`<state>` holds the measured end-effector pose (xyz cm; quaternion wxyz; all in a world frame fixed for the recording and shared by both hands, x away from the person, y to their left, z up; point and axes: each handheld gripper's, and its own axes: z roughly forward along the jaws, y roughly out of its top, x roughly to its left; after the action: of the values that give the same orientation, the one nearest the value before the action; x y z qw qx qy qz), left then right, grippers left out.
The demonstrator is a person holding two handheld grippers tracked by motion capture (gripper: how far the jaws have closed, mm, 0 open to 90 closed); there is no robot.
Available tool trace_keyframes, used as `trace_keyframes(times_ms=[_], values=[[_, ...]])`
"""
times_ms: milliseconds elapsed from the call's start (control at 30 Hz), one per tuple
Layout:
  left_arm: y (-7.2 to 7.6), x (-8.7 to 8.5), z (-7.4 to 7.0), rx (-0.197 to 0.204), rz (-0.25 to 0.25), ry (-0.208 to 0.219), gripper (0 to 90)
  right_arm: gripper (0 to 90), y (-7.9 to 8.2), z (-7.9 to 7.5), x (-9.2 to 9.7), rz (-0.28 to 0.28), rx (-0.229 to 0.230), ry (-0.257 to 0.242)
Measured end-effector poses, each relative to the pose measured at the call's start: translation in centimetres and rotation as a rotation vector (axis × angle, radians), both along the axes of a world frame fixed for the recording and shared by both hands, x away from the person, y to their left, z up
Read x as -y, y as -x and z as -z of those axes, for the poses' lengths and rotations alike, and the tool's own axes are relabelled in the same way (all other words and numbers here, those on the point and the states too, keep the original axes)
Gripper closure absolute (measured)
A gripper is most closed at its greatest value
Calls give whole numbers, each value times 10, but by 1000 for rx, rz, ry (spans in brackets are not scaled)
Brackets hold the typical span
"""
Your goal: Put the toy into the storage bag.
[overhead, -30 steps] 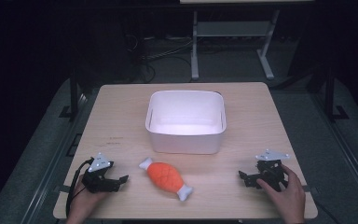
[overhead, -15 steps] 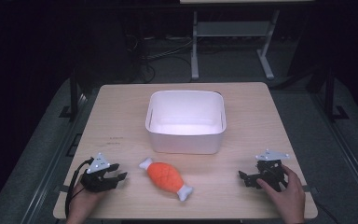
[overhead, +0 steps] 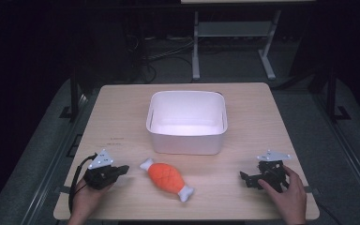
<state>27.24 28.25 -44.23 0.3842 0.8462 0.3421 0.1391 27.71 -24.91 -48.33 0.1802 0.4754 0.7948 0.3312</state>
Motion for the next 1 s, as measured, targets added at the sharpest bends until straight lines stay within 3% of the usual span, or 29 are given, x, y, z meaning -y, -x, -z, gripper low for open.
trace_keyframes(times_ms=[233,533,667,1000], values=[[-13,14,-7,31,-9,-15,897,0,0,0,0,0,0,0],[-26,28,-9,34,11,-21,897,0,0,0,0,0,0,0],[-31,34,-8,33,17,-17,897,0,0,0,0,0,0,0],[-40,53,-3,9,54,-55,897,0,0,0,0,0,0,0]])
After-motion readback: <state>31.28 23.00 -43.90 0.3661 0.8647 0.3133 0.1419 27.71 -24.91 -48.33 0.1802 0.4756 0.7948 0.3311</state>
